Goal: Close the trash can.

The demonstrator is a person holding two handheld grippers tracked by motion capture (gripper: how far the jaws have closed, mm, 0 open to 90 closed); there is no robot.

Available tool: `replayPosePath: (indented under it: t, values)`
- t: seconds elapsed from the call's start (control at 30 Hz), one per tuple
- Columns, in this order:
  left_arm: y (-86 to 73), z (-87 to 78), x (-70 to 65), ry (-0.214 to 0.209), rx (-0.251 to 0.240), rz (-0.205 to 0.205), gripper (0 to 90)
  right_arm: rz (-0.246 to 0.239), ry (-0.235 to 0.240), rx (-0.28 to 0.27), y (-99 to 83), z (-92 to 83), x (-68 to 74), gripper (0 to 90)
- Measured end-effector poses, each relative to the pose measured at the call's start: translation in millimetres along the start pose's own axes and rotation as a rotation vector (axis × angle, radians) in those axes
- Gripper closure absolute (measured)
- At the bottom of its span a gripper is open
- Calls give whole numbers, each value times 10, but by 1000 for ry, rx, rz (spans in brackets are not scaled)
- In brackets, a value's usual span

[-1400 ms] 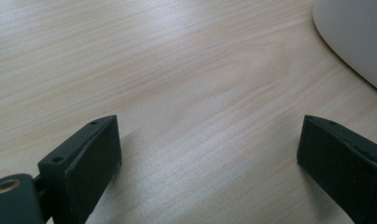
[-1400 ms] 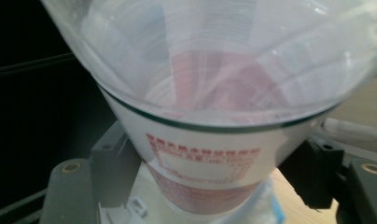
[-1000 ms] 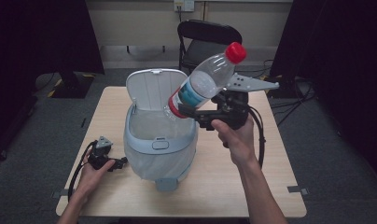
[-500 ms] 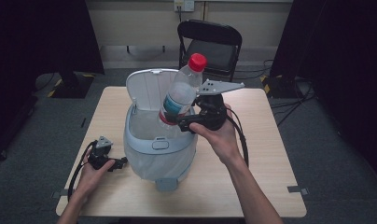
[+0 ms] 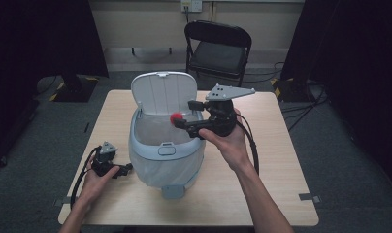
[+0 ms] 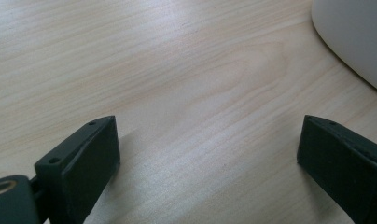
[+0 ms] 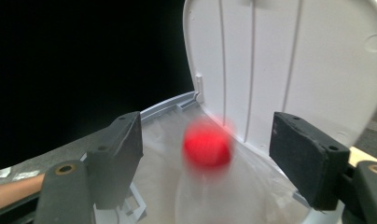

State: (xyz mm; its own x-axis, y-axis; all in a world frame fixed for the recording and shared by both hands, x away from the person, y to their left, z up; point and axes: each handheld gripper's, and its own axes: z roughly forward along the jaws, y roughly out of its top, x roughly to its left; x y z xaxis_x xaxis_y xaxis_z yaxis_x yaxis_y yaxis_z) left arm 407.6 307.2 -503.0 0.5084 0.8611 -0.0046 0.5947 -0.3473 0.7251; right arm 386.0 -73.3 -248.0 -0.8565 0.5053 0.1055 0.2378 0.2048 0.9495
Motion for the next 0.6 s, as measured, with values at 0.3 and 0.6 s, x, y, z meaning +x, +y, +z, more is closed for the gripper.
replayPosePath:
  t: [0.3, 0.6]
  values:
    - [1, 0, -1, 0, 0, -1, 52, 12, -34, -49, -15, -173, -86, 336]
    - [1, 1, 1, -2, 1, 0, 51, 57, -127, -52, -38, -232, -391, 350]
